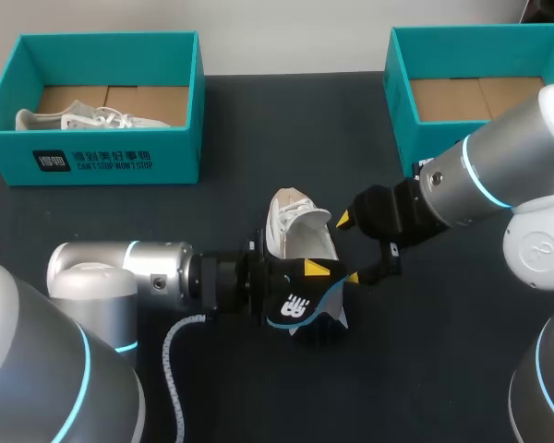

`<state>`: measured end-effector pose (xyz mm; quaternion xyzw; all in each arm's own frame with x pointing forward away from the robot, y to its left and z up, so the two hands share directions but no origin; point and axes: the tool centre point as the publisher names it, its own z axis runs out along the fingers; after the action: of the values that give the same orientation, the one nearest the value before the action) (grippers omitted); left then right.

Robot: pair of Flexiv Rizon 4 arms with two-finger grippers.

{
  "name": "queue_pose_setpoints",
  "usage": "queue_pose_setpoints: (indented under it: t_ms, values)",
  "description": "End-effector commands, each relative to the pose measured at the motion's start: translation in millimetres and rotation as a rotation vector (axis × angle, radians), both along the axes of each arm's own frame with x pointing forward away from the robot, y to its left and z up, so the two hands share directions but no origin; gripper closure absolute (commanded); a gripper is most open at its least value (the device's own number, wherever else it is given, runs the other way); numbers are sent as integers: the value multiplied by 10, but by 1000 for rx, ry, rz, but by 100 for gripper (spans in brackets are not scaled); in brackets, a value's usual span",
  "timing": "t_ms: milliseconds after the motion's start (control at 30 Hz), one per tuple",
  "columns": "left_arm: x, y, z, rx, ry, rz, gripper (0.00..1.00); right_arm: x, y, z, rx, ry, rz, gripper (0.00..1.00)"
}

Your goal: Take the shoe out of the shoebox, open the shoe tongue, remove and reinsert the insole, then place the shoe into the shoebox

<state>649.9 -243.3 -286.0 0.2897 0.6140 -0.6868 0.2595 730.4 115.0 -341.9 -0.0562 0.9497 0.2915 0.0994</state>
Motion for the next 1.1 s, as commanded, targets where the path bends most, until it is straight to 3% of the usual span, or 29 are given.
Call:
queue_pose_setpoints:
  t_ms: [33,633,1100]
  values:
    - [-7,-52,-17,18,-4,35,100,-13,5,-3,-1,-3,-2,0]
    - [97,-18,-152,92,9,50,100,-13,5,-3,-1,-3,-2,0]
    - [403,47,-324,159,-39,99,100,-13,5,-3,-1,-3,-2,0]
